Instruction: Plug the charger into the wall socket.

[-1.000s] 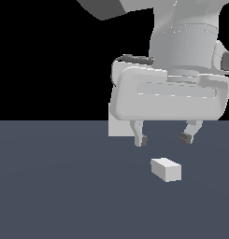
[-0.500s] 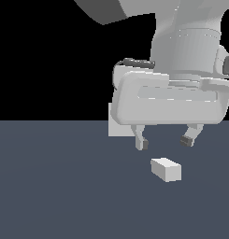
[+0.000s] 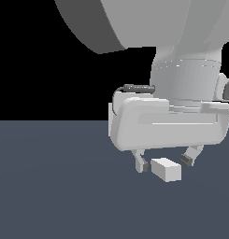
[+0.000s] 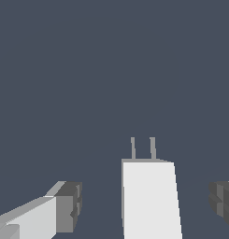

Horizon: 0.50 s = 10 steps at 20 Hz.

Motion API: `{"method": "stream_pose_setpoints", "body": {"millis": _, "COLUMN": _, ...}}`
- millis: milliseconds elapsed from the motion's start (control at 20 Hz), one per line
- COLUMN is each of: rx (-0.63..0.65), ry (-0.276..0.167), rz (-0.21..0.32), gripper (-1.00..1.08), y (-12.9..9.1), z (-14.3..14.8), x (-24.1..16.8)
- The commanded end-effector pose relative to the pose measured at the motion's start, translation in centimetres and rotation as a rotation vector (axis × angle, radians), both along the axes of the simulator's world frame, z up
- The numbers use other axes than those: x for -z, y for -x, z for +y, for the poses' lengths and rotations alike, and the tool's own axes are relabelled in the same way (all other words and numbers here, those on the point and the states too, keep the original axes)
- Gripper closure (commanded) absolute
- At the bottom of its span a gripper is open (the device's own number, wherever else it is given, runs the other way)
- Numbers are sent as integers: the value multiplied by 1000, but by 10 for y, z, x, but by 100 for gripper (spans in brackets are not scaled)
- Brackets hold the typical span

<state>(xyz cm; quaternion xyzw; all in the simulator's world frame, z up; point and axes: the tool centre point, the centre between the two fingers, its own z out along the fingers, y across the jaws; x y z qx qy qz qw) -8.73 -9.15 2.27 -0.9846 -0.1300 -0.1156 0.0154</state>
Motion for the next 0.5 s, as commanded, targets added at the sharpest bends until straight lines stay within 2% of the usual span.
{"method": "stream_pose_setpoints", "body": {"millis": 0, "rx": 0, "ry": 0, "rz": -1, "gripper": -92, "y": 0, "z": 0, "x": 7}}
{"method": "stream_pose_setpoints", "body": {"millis": 200, "rx": 0, "ry": 0, "rz": -1, "gripper": -92, "y": -1, "z": 0, "x": 11}}
{"method": "stream_pose_setpoints", "body": {"millis": 250, "rx": 0, "ry": 0, "rz": -1, "gripper": 108, "y": -1, "z": 0, "x": 11}}
{"method": "stream_pose_setpoints", "body": {"millis": 450, "rx": 0, "ry": 0, "rz": -1, "gripper": 108, "y": -1, "z": 0, "x": 11}}
